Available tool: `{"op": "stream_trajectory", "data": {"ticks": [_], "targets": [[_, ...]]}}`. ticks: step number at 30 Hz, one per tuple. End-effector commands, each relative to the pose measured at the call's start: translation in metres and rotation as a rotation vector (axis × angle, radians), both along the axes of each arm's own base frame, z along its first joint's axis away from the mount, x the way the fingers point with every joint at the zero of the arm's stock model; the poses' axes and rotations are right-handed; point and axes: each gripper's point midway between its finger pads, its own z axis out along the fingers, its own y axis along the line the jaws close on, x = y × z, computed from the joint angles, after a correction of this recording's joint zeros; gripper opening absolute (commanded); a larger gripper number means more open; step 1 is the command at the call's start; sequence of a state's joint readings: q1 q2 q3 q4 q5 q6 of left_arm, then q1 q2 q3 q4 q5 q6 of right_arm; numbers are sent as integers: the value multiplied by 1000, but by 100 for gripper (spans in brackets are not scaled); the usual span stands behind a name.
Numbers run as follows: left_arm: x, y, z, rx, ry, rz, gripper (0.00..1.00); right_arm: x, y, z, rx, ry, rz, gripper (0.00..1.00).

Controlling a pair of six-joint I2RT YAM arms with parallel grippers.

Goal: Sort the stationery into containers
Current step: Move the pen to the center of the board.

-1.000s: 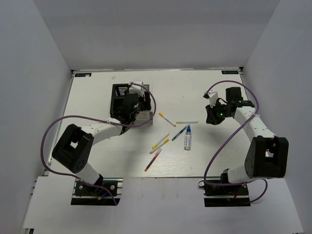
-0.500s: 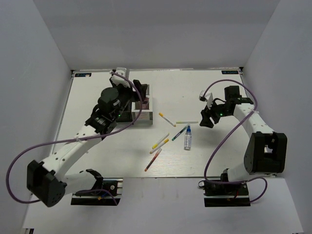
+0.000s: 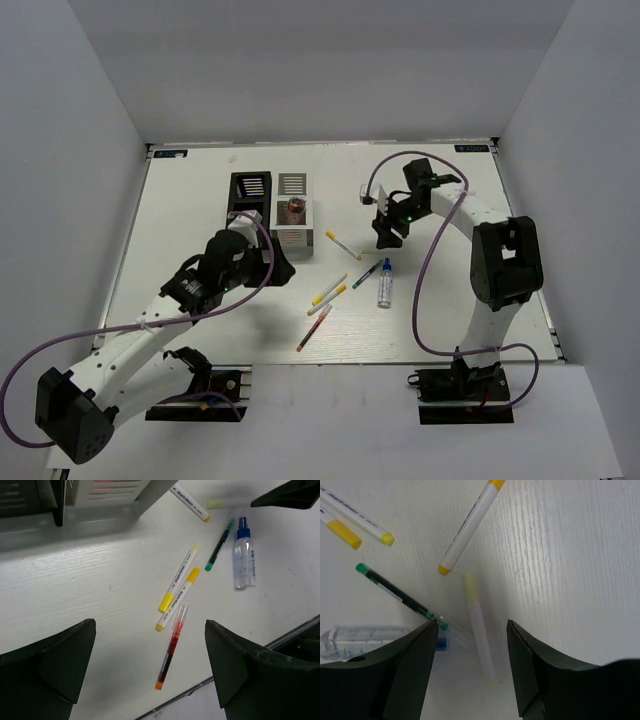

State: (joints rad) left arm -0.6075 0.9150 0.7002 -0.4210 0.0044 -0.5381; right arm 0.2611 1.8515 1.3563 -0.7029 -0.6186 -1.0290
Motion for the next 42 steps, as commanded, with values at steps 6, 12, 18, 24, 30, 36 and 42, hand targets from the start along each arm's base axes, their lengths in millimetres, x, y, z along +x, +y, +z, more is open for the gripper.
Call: {"op": "stream_trajectory", "data": {"ticks": [6,12,18,24,30,36,42], "targets": [[-21,-4,-4,-73,80,-5,100,16,5,-10,-81,-58,-58,60],[-19,-9,-11,-69,103,-19,100,6,8,-35,-139,-28,-58,57],[-19,-9,-13,-69,103,-19,100,-1,17,-40,-164,-60,-15,57],[-22,-7,-14,-64,110,-19,100,8,17,-55,-233,-58,-46,52],[-24,-5,-13,-63,111,-19,100,1,4,-71,-322,-53,-11,49],[-25,-4,-17,-58,119,-18,100,-10,-18,-85,-421,-60,7,32],[-24,-7,-21,-51,125,-30,100,-33,-34,-90,-464,-32,34,6]]}}
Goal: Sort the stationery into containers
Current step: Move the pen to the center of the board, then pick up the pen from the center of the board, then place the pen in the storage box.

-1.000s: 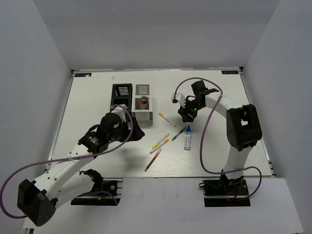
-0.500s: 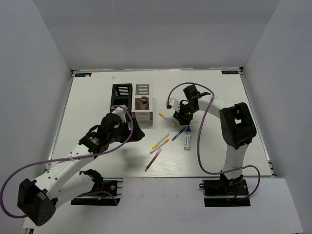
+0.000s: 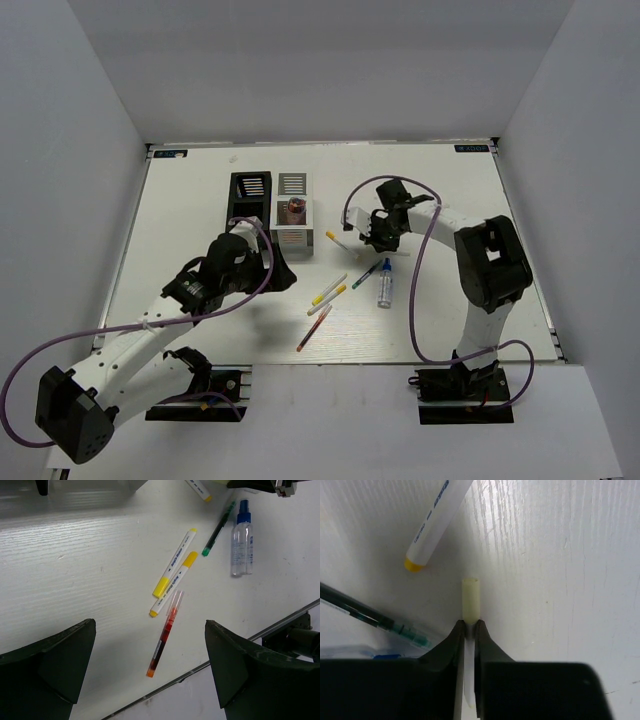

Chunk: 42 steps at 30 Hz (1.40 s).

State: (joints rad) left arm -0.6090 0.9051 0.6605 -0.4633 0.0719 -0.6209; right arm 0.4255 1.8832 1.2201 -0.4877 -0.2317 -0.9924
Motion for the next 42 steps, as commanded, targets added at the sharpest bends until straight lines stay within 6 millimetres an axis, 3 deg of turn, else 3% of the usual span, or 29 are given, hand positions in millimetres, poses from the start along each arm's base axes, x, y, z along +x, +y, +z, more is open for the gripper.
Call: {"op": "stream_trajectory", "data": {"ticks": [1,4,8,9,11,12,14,15,17,18,20,21,22,23,24,26,27,28,30,31,33,34,36,37,40,42], "targets": [[-2,-4,0,-13,-5,-22,100,-42,-37,-32,-146,146,0,2],[-3,-5,1,-18,-2,-30,100,-49,-31,-22,-104,190,-8,0],[-4,-6,-1,-18,-5,-43,100,-39,-6,20,32,192,-22,0],[-4,-6,-1,-18,-5,-43,100,-19,4,43,74,134,-21,0],[-5,-7,-6,-17,6,-50,100,-12,14,66,124,116,-18,0],[-6,-6,-10,-11,15,-50,100,9,27,97,182,46,-4,0],[-9,-6,-14,-11,26,-57,100,14,38,114,227,43,4,0],[-9,-6,-16,-11,26,-57,100,29,54,151,300,-24,32,0],[-10,-7,-18,-17,28,-64,100,34,64,164,340,-17,24,0],[-12,-6,-23,-10,38,-64,100,42,79,199,420,-69,63,0],[-12,-8,-23,-22,30,-71,100,50,93,209,472,-64,59,0],[-12,-8,-23,-22,30,-71,100,57,107,243,540,-130,104,0],[-12,-8,-26,-23,28,-71,100,61,117,240,571,-106,122,0],[-11,-10,-26,-29,29,-79,100,59,132,269,641,-128,155,0],[-11,-10,-26,-29,29,-79,100,63,142,282,683,-167,188,0],[-11,-10,-32,-11,42,-85,100,56,165,288,769,-99,208,0],[-9,-11,-28,-17,34,-85,100,66,177,307,834,-185,251,0],[-9,-11,-30,-12,41,-85,100,56,188,308,899,-88,250,0],[-9,-11,-30,-12,41,-85,100,61,207,321,983,-137,307,0],[-9,-11,-30,-12,41,-85,100,58,214,312,1007,-45,277,0],[-9,-11,-28,-17,34,-85,100,58,229,312,1051,-30,322,0],[-9,-11,-28,-17,33,-85,100,64,236,317,1093,-39,322,0],[-10,-10,-27,-17,33,-85,100,71,244,307,1111,-31,300,0],[-9,-9,-25,-17,23,-78,100,75,246,317,1155,-40,293,0],[-12,-7,-28,-12,30,-78,100,84,253,306,1187,2,266,0],[-12,-7,-28,-12,30,-78,100,87,259,288,1175,24,248,0]]}}
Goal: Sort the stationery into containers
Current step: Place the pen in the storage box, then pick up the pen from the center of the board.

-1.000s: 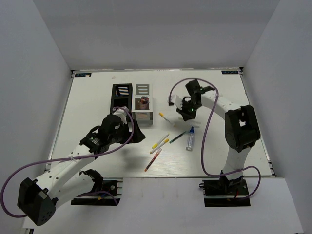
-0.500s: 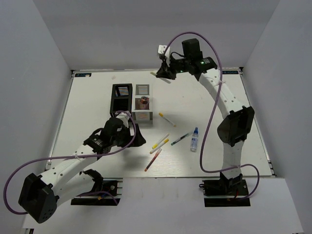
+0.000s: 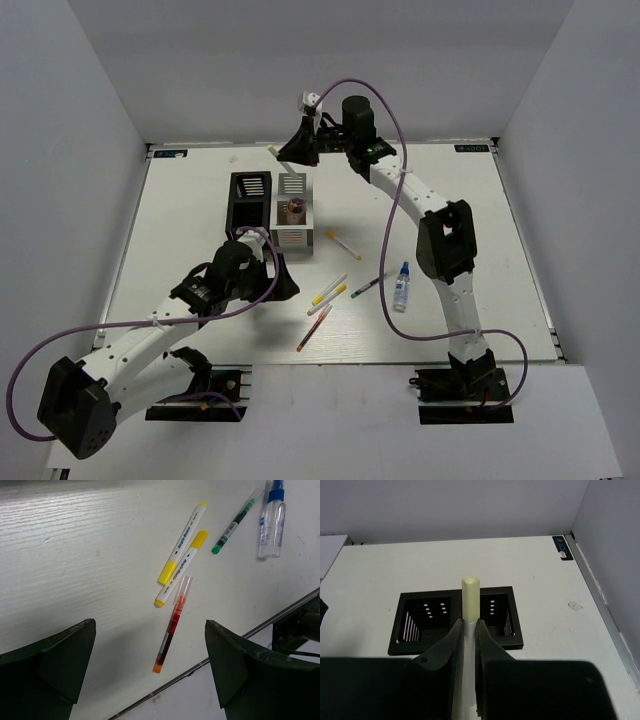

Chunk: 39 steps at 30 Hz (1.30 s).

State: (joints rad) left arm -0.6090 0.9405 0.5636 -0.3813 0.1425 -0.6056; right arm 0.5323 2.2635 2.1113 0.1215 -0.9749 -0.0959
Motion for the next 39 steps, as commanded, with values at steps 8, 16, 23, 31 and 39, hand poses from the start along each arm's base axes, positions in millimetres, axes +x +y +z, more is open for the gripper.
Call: {"op": "stream_trajectory", "data": {"ticks": [8,16,23,31,39], "targets": [[7,-12,21,-39,-88,-56,96,13,8,-37,34,44,13,1],[25,-35,26,-15,-99,-124,95,23,15,-56,26,20,6,22],[36,-51,23,11,-136,-168,94,37,-9,-29,53,-3,-39,56],[53,-80,10,94,-180,-274,85,43,-109,47,58,52,-211,58],[65,-98,-14,223,-180,-333,72,7,-209,-36,-325,237,-434,90]]}}
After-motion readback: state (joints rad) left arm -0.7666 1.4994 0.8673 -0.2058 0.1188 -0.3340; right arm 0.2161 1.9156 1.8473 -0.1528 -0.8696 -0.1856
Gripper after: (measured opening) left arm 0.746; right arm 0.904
